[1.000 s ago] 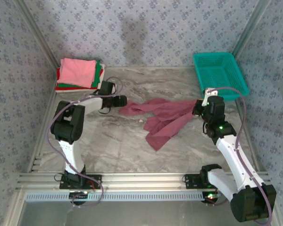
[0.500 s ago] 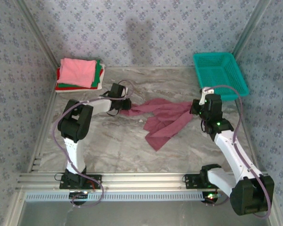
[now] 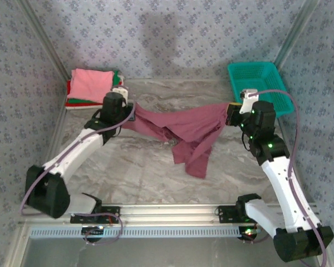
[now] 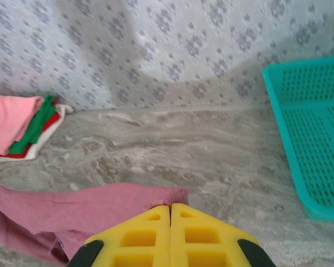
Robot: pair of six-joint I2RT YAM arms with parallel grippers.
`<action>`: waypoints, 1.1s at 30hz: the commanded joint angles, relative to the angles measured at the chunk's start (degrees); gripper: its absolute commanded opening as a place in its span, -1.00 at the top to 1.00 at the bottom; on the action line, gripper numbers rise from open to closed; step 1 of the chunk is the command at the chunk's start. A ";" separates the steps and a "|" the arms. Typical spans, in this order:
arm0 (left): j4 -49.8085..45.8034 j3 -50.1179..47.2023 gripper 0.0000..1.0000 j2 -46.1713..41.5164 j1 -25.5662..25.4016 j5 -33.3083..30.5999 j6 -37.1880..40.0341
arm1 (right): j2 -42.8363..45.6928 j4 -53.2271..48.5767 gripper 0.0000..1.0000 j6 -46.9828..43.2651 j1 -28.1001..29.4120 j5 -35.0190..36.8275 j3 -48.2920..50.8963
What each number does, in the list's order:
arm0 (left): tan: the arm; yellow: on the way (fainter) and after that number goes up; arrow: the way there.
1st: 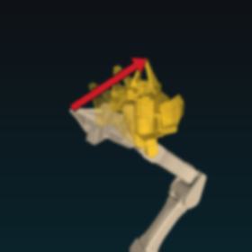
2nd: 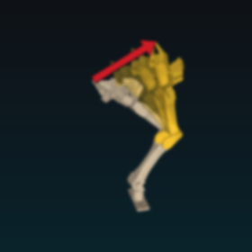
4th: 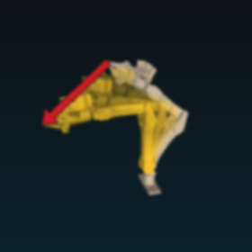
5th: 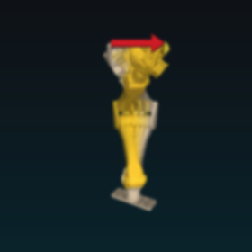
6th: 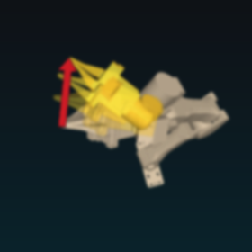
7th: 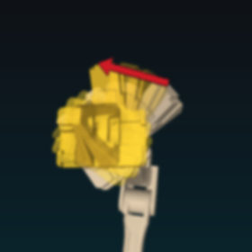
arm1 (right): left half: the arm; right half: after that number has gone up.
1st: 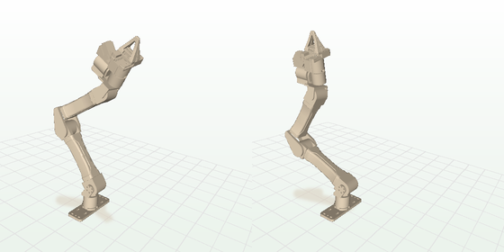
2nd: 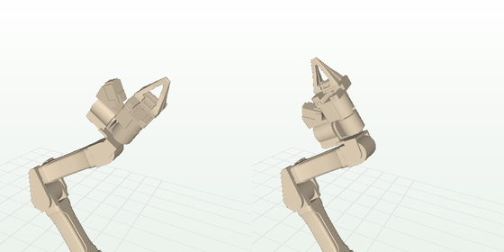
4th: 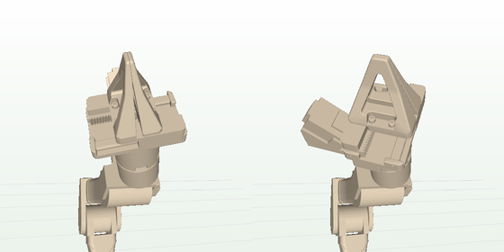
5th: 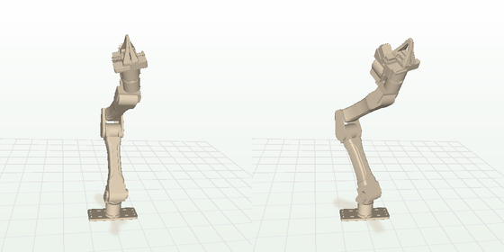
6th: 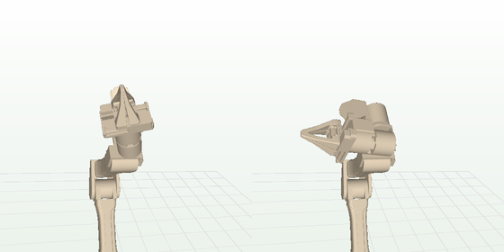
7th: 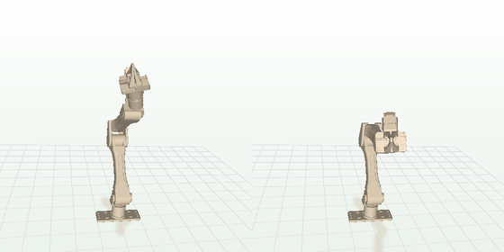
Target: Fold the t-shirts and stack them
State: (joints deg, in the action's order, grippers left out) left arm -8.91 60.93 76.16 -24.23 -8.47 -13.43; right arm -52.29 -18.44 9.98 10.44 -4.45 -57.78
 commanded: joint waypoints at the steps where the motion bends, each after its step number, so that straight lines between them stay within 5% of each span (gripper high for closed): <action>1: -10.70 1.89 1.00 -0.20 0.43 -3.48 2.93 | 1.04 -4.57 1.00 -1.83 0.24 -0.86 -2.70; 8: -13.83 2.34 1.00 -17.39 0.41 -7.41 5.22 | 6.53 -8.16 1.00 -0.62 0.76 -0.73 -6.18; 21: -32.52 18.48 1.00 -31.53 -0.03 -0.75 13.57 | 16.51 -22.50 1.00 -1.96 2.66 3.05 -22.95; 28: -36.20 28.73 1.00 -24.92 0.01 1.02 16.32 | 15.04 -22.47 1.00 -1.19 2.53 2.32 -25.38; 33: -34.65 35.45 1.00 -10.11 3.10 3.39 23.14 | 10.59 -17.64 1.00 0.27 2.57 6.76 -17.73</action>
State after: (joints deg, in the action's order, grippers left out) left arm -43.57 94.13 57.78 -23.46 -7.22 4.49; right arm -37.93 -38.24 9.28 12.91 -1.80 -79.59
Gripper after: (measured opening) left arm 0.041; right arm 0.066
